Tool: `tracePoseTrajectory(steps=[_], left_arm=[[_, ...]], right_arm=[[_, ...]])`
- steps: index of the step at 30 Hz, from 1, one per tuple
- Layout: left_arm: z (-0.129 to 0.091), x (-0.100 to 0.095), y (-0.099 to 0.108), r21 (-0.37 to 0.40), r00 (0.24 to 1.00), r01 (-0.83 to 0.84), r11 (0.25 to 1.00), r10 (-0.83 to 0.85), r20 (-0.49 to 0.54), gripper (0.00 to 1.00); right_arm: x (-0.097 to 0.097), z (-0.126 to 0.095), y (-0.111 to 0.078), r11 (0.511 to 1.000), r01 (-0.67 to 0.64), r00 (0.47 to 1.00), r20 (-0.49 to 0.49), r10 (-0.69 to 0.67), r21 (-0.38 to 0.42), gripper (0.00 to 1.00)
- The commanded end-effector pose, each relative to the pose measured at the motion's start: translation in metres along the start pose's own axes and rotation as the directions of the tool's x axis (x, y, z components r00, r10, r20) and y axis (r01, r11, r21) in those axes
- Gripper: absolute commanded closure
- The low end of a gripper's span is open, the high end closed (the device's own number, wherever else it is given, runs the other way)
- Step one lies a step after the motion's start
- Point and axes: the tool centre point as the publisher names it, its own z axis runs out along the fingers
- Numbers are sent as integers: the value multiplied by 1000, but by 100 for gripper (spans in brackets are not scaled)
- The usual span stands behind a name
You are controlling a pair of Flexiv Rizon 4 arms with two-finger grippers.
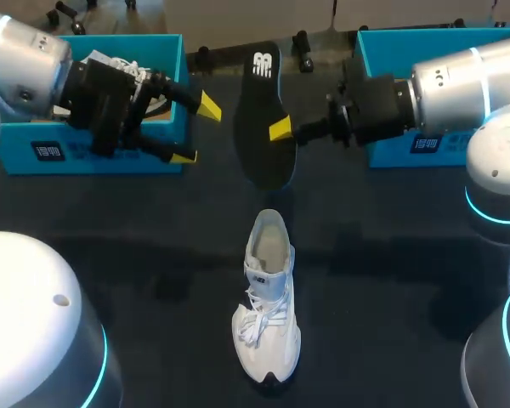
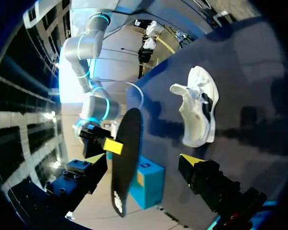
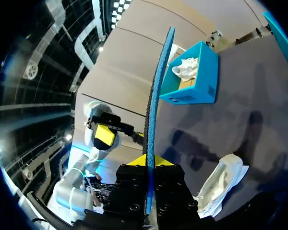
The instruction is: Take the shoe out of the shoebox, open the shoe tongue, remove and reinsert the insole, then place the shoe into the shoebox
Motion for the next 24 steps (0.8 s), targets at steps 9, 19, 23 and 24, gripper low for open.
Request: tracePoseTrajectory(steps=[9, 19, 23, 24], left_arm=[[19, 46, -28, -116, 864, 378, 918, -395, -313, 0], [23, 63, -45, -200, 799, 399, 895, -446, -403, 0], [23, 63, -45, -200, 799, 399, 895, -446, -403, 0], [23, 63, -45, -200, 799, 399, 895, -446, -403, 0]], right_arm=[[-17, -23, -20, 987, 162, 986, -21, -163, -8, 100], [-26, -19, -23, 981, 194, 980, 53, -193, -6, 100], [-26, -19, -23, 981, 194, 980, 53, -193, -6, 100], [-26, -19, -23, 981, 194, 980, 53, -193, -6, 100]])
